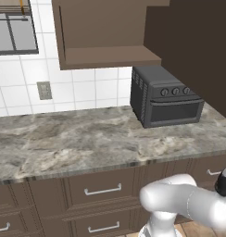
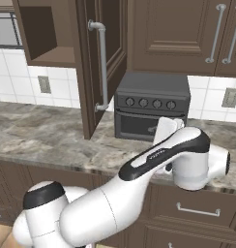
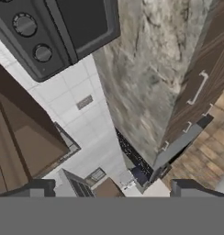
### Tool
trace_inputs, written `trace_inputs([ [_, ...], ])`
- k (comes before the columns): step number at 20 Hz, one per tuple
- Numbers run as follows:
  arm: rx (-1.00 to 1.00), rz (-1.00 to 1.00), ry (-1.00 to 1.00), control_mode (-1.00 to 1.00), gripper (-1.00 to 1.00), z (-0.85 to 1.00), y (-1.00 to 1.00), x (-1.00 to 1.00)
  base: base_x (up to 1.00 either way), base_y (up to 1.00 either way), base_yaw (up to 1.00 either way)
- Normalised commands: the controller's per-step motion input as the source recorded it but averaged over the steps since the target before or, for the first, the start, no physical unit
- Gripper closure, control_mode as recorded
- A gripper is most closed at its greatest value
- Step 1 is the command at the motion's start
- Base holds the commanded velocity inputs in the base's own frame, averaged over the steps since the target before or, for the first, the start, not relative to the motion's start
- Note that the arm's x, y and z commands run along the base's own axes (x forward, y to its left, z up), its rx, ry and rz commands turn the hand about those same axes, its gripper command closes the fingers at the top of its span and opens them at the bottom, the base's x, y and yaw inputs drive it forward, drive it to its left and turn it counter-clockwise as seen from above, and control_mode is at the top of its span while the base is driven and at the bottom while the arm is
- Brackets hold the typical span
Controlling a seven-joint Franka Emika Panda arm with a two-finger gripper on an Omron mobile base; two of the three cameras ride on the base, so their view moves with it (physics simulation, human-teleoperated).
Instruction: Open the cabinet and move the ladle to the pot. Then close the cabinet.
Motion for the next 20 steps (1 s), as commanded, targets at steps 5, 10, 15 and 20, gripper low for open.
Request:
trace_inputs([
  [5,0.27,0.0,0.0,-1.0,-1.0,-0.03,-0.05,0.44,0.0,0.0,0.0],
  [10,0.22,0.0,0.0,-1.0,-1.0,0.0,0.0,0.22,0.0,0.0,0.0],
  [15,0.19,0.0,0.06,-1.0,-1.0,0.0,0.0,0.08,0.0,0.0,0.0],
  [20,0.09,0.0,0.26,-1.0,-1.0,0.08,0.2,0.0,0.0,0.0,0.0],
])
